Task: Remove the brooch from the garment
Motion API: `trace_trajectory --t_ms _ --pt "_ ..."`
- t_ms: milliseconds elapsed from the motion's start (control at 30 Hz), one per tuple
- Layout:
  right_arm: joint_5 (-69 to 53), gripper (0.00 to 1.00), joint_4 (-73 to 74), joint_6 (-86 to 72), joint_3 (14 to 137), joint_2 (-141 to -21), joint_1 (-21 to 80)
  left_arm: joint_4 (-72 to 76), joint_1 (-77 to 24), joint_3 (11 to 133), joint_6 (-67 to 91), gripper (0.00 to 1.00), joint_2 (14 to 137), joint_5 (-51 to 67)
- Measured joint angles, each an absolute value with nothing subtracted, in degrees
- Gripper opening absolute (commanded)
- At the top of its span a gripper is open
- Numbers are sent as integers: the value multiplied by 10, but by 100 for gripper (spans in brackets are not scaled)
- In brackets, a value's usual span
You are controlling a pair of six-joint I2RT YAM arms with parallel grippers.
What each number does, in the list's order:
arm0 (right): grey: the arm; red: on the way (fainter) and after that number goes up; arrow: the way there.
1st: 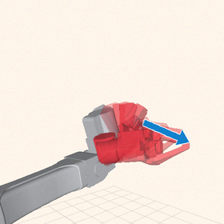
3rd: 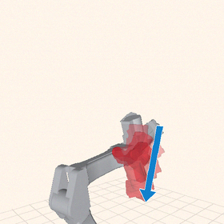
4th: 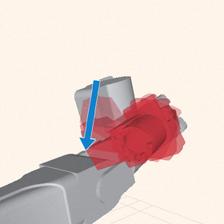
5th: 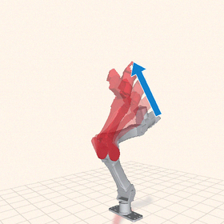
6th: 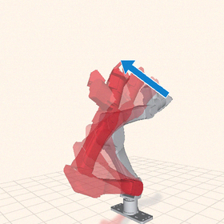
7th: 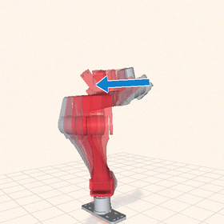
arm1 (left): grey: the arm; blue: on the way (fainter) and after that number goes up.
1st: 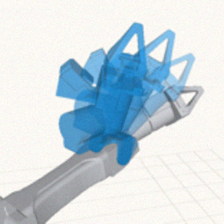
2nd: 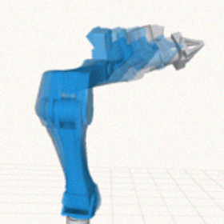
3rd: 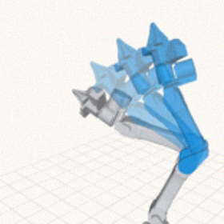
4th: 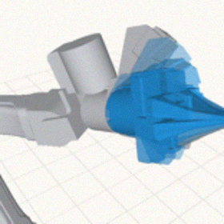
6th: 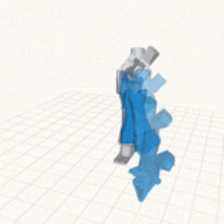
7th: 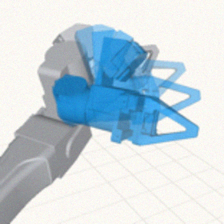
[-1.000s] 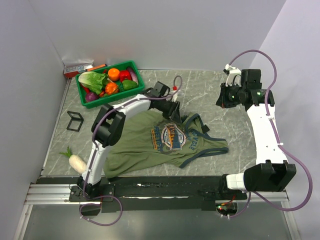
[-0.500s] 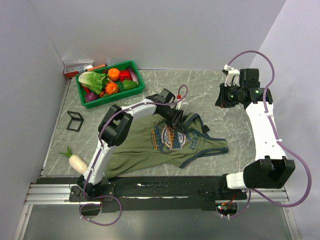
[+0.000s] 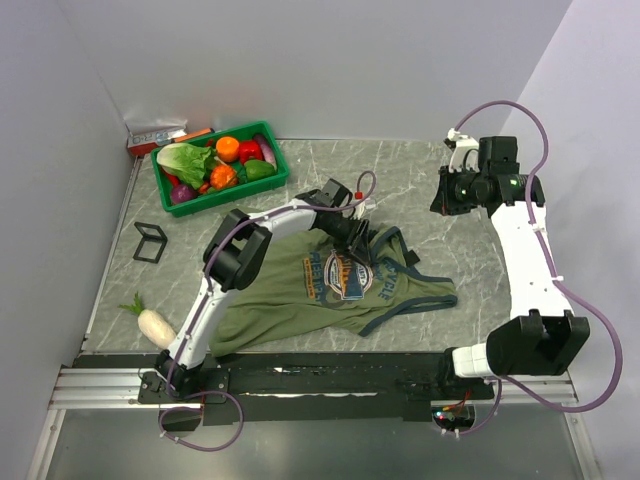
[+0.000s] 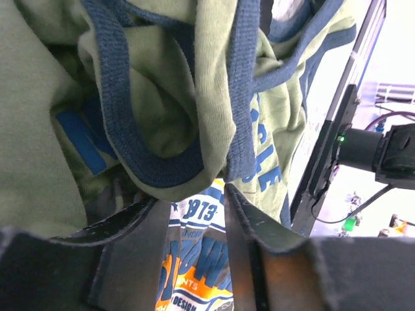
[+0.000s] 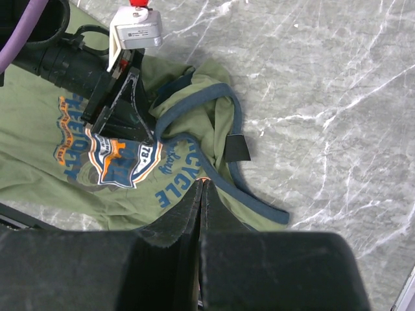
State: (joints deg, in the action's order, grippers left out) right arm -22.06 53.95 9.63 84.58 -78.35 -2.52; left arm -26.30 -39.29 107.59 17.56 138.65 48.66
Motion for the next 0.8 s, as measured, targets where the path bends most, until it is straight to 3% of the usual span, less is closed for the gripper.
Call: trace_trajectory --t_ms 167,300,367,400,433,600,800 --pt "-221 0 538 96 852 -793 -25 -243 -392 1078 194 38 1398 502" --pt "-221 0 537 94 854 -799 -25 -224 -392 1078 213 22 1402 515" --pt "-221 0 537 94 855 -801 -25 -213 -392 1078 224 27 1407 519" --pt "-221 0 537 93 855 -802 -25 -207 -392 1078 230 42 1409 522" --pt "-221 0 537 93 856 -803 -25 -203 -392 1078 233 43 1412 524" --pt "-221 0 536 92 862 -808 -25 -194 -392 1100 252 32 1421 533" --pt "-221 0 536 90 862 -809 -25 -178 -390 1153 260 37 1443 529"
